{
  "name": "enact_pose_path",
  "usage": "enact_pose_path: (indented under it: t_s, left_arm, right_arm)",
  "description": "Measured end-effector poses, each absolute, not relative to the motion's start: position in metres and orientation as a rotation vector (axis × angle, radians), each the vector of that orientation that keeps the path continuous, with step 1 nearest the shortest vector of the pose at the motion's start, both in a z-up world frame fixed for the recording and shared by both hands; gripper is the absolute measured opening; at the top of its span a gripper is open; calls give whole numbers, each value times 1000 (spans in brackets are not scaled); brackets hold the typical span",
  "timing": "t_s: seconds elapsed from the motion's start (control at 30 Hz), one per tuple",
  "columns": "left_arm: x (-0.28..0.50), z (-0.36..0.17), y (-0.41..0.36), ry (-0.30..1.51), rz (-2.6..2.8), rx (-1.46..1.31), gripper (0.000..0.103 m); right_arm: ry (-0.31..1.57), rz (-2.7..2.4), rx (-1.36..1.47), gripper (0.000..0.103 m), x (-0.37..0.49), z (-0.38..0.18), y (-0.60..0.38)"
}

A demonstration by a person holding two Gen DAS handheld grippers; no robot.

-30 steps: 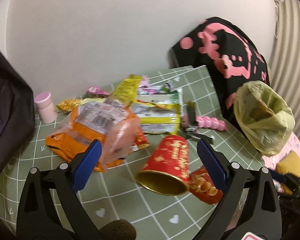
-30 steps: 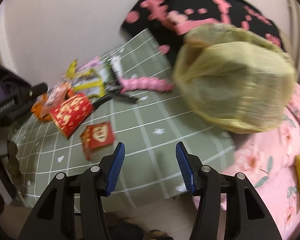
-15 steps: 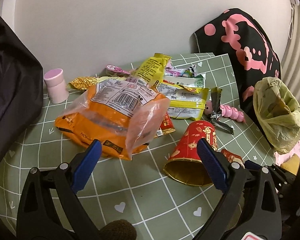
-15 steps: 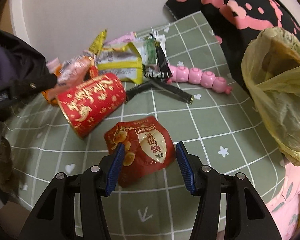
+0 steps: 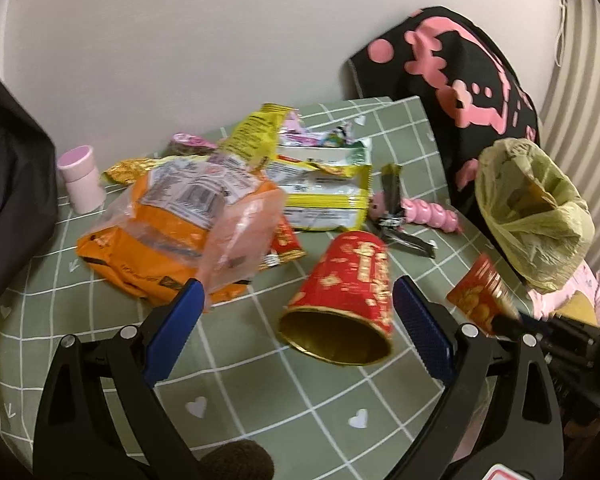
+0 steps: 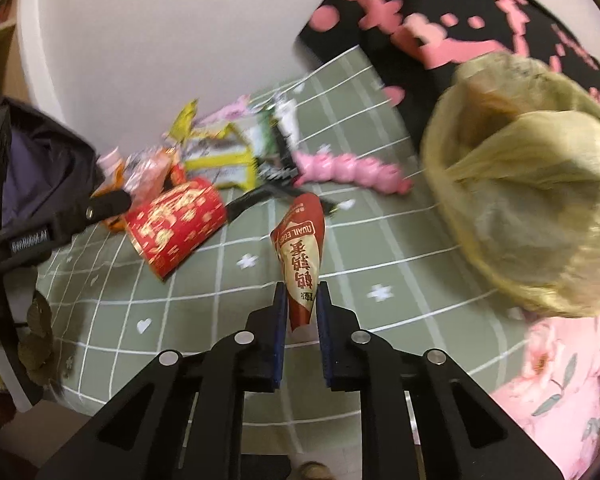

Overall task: Collect trash
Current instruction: 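Carry the red cup and red packet into the yellow trash bag and release both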

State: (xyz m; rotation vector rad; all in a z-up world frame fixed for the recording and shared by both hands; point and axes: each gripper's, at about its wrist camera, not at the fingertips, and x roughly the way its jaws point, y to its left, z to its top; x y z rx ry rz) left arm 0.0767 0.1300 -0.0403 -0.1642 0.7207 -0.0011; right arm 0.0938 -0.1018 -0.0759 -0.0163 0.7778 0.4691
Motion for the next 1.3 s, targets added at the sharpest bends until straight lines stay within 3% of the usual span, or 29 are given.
enact_pose_path:
  t_s: [0.5, 0.87, 1.3]
  left_arm:
    - [103, -48, 116, 830, -80, -142, 59]
    - [123, 30, 134, 664, -62, -155, 52]
    - [181, 65, 154, 589, -91, -199, 51]
  right_arm:
    - [743, 381, 20, 14, 115, -22, -141]
    - [677, 408, 5, 14, 157, 25, -125]
    - [628, 373, -46, 14, 200, 61, -103]
